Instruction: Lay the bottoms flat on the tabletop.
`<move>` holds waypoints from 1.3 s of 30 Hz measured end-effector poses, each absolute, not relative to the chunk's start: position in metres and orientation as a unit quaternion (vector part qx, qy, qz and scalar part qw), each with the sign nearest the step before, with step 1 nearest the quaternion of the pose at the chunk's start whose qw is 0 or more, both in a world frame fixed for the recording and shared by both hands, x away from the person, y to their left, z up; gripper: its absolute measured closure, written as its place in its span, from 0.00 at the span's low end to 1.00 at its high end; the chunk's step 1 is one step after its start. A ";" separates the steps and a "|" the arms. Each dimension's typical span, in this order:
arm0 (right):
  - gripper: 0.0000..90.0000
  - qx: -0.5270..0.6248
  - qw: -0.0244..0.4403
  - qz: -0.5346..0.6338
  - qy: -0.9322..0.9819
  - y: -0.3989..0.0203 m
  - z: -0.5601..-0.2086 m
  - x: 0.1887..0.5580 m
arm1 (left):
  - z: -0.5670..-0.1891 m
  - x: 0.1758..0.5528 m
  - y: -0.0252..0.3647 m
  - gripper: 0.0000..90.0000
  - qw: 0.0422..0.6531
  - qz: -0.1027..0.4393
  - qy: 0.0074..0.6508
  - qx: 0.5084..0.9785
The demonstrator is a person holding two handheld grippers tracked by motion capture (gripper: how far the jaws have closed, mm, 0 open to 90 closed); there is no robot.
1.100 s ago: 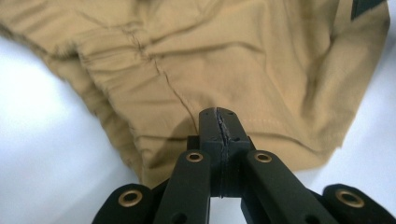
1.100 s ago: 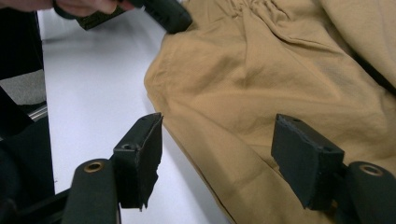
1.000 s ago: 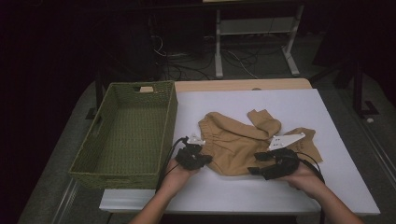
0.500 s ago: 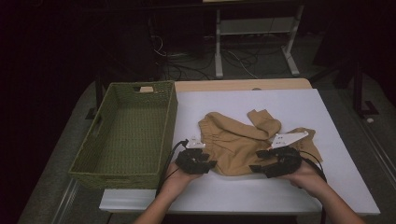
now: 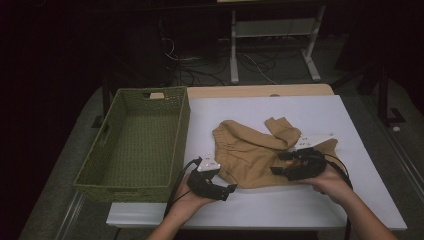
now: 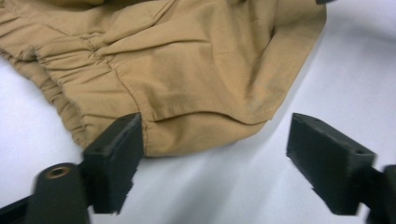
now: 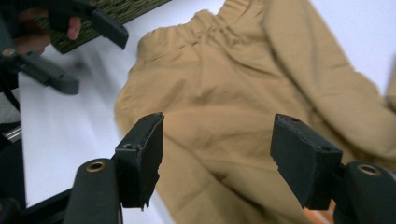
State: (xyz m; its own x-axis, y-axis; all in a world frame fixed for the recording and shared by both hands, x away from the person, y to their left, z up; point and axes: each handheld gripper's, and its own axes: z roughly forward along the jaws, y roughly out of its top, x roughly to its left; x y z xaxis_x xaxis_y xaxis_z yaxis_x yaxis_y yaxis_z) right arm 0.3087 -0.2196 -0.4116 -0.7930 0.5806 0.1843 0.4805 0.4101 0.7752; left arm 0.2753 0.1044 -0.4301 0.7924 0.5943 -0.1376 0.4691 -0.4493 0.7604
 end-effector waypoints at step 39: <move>0.49 0.438 0.132 0.375 0.806 -0.262 -0.401 0.415 | -0.436 0.283 0.108 0.01 0.411 0.070 0.330 0.847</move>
